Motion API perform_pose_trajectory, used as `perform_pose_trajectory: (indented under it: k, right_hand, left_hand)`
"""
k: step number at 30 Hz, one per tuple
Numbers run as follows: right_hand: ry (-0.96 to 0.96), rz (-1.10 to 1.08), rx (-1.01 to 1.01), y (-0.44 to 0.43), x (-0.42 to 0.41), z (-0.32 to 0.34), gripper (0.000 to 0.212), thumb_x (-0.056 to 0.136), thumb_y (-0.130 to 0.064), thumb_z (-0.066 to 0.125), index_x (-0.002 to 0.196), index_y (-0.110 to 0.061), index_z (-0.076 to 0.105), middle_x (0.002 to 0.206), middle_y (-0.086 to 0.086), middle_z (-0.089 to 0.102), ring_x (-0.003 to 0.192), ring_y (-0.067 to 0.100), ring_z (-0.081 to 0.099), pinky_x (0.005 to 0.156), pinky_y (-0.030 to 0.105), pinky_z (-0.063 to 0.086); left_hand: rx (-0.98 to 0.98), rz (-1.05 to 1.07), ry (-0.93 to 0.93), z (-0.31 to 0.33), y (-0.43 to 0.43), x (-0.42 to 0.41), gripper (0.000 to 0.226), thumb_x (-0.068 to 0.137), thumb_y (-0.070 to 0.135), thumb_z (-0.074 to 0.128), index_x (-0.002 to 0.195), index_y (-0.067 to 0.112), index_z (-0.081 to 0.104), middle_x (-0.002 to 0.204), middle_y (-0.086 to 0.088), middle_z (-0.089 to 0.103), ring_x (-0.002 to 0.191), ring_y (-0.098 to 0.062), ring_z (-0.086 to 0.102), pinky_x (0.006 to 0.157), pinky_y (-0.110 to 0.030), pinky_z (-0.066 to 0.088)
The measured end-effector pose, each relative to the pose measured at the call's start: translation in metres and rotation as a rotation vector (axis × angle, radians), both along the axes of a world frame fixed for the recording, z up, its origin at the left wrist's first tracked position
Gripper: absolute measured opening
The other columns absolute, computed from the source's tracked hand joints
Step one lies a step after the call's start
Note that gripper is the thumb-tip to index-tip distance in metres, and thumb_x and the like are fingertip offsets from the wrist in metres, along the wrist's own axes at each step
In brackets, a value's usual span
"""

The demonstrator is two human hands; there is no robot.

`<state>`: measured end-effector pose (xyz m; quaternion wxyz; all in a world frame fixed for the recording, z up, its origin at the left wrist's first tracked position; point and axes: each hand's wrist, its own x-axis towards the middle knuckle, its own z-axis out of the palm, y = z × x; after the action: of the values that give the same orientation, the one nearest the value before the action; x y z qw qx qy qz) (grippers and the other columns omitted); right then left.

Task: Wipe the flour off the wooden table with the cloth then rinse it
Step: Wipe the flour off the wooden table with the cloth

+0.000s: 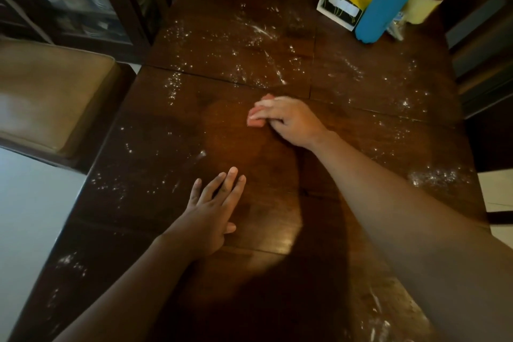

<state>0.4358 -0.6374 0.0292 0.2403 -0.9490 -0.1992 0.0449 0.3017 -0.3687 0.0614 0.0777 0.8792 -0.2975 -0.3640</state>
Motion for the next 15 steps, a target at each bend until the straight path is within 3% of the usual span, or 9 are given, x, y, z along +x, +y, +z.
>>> perform_pose_trajectory:
  k: [2, 4, 6, 9, 11, 13, 15]
  right_hand:
    - [-0.063, -0.287, 0.076, -0.017, 0.011, -0.001, 0.046, 0.096, -0.003, 0.054, 0.122, -0.037, 0.069, 0.151, 0.004, 0.050, 0.140, 0.023, 0.046, 0.119, 0.038, 0.035]
    - [-0.066, -0.596, 0.159, -0.015, 0.025, -0.001, 0.041, 0.099, -0.002, 0.051, 0.126, -0.026, 0.070, 0.156, 0.013, 0.042, 0.144, 0.026, 0.040, 0.121, 0.027, 0.029]
    - [-0.054, -0.702, 0.154, 0.004, 0.037, 0.001, 0.040, 0.103, -0.006, 0.046, 0.135, -0.023, 0.063, 0.157, 0.010, 0.043, 0.144, 0.026, 0.041, 0.122, 0.037, 0.032]
    - [-0.103, -0.480, 0.123, 0.041, 0.040, 0.005, 0.035, 0.102, -0.012, 0.050, 0.131, -0.023, 0.064, 0.142, 0.004, 0.058, 0.132, 0.021, 0.053, 0.116, 0.041, 0.041]
    - [-0.114, -0.234, 0.095, 0.056, 0.028, 0.006, 0.030, 0.101, -0.013, 0.053, 0.125, -0.022, 0.067, 0.137, 0.001, 0.061, 0.130, 0.016, 0.053, 0.118, 0.033, 0.034]
    - [-0.078, -0.025, 0.085, 0.049, 0.017, 0.008, 0.031, 0.101, -0.011, 0.052, 0.125, -0.023, 0.069, 0.141, -0.001, 0.059, 0.133, 0.013, 0.050, 0.117, 0.029, 0.030]
    - [-0.042, 0.005, 0.038, 0.023, 0.019, 0.011, 0.034, 0.101, -0.009, 0.051, 0.125, -0.027, 0.068, 0.146, -0.001, 0.056, 0.135, 0.015, 0.049, 0.117, 0.034, 0.032]
  left_hand:
    - [-0.017, 0.005, -0.007, 0.000, 0.000, -0.002, 0.095, 0.099, 0.028, 0.052, 0.151, 0.030, -0.028, 0.150, 0.010, -0.044, 0.137, -0.014, -0.039, 0.107, -0.047, -0.024]
    - [-0.027, 0.007, -0.002, -0.001, 0.001, -0.001, 0.095, 0.099, 0.027, 0.051, 0.151, 0.030, -0.028, 0.151, 0.010, -0.044, 0.138, -0.014, -0.039, 0.107, -0.047, -0.025]
    - [-0.040, 0.015, 0.028, -0.001, 0.002, 0.001, 0.095, 0.099, 0.027, 0.052, 0.151, 0.031, -0.028, 0.150, 0.011, -0.044, 0.138, -0.014, -0.039, 0.108, -0.047, -0.025]
    - [-0.055, 0.021, 0.050, -0.001, 0.002, 0.003, 0.097, 0.099, 0.026, 0.054, 0.150, 0.034, -0.028, 0.150, 0.014, -0.043, 0.138, -0.012, -0.038, 0.108, -0.046, -0.025]
    - [-0.058, 0.018, 0.050, 0.000, 0.002, 0.003, 0.097, 0.099, 0.026, 0.054, 0.151, 0.034, -0.028, 0.150, 0.014, -0.043, 0.138, -0.012, -0.038, 0.108, -0.046, -0.024]
    - [-0.047, 0.012, 0.044, 0.001, 0.002, 0.002, 0.097, 0.099, 0.026, 0.053, 0.150, 0.033, -0.028, 0.150, 0.013, -0.043, 0.138, -0.012, -0.039, 0.107, -0.045, -0.024]
    - [-0.045, 0.011, 0.034, 0.003, 0.001, 0.001, 0.096, 0.099, 0.026, 0.053, 0.150, 0.032, -0.029, 0.150, 0.013, -0.044, 0.138, -0.013, -0.039, 0.107, -0.045, -0.025]
